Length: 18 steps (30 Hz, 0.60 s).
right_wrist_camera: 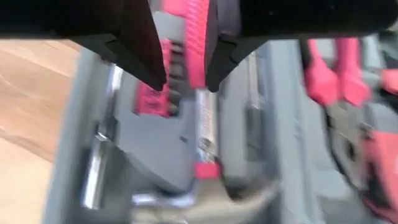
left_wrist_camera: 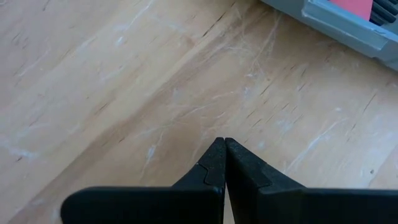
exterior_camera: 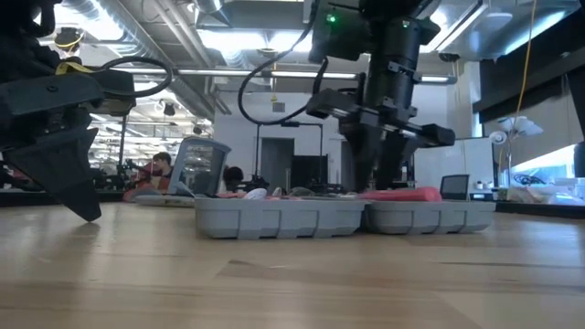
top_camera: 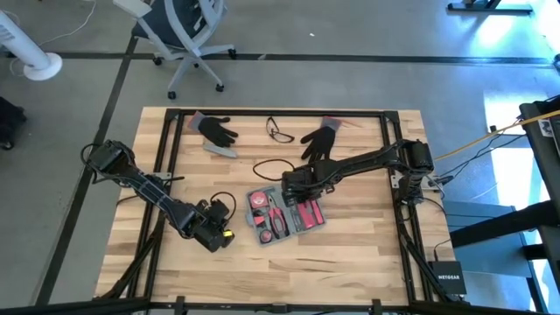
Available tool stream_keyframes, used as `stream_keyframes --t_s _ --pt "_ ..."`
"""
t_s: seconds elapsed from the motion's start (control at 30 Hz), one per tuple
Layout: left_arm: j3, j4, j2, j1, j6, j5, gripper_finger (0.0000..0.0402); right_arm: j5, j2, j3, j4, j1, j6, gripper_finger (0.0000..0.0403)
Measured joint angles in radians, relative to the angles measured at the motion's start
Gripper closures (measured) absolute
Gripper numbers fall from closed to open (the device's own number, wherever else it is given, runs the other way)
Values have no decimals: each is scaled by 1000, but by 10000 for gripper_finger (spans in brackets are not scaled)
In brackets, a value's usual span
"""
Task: Prefit tool cases
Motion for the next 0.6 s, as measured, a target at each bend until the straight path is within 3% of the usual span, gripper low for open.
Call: stream_keyframes --t_s 0.17,0.3,0.6 --pt "0 0 0 0 1 0 401 2 -8 1 -11 1 -44 332" --pt "0 0 0 0 1 0 401 24 -23 1 11 1 -127 391" --pt "0 1 0 0 -3 0 401 88 -22 0 -22 15 -149 402"
